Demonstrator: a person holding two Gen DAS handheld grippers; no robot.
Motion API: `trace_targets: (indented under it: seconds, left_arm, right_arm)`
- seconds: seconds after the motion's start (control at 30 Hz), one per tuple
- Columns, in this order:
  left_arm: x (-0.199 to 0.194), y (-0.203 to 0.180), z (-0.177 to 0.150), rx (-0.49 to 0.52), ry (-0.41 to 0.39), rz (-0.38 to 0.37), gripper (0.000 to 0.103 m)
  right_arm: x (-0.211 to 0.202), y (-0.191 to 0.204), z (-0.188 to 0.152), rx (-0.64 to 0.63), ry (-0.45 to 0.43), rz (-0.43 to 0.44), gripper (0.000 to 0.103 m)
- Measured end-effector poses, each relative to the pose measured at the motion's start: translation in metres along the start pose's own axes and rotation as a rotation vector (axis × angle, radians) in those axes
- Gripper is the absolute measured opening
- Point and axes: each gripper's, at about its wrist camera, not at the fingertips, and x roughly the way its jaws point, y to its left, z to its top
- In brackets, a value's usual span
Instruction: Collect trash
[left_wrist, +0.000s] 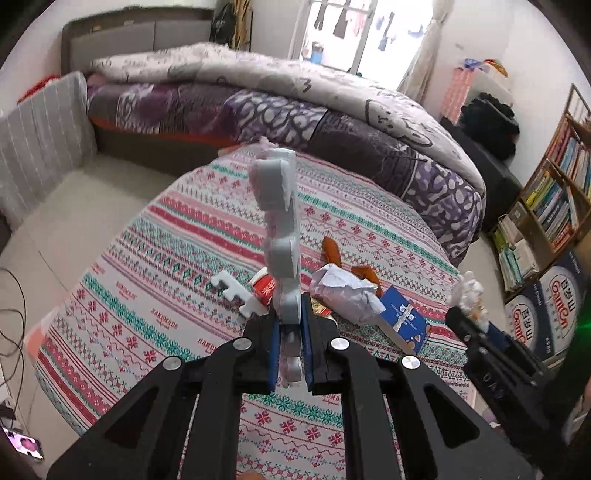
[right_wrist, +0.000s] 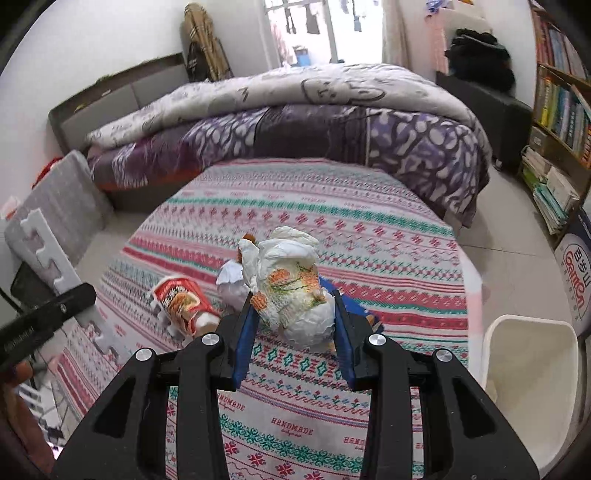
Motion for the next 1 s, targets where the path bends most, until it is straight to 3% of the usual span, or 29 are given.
trace_targets:
  seconds: [0.27,0.7,1.0]
  left_arm:
    - [-0.007,-0.028,-0.005,0.058,-0.058,0.003,0.010]
    - [0.000,-0.079,-0.023,0.147,-0.039,-0.055,0.010]
    - [0.006,-0.119,-0.038,0.206,-0.014,-0.104,0.010]
  right_arm:
    - [-0.017,-0.029,0.002,0.054,-0.027,-0.036,0.036]
    - [-0.049,-0.090,0.002,0.174,-0.050,-0.096,0.037]
    - [-0.075,-0.151,-0.001,0.327,-0.059,-0.149,0.040]
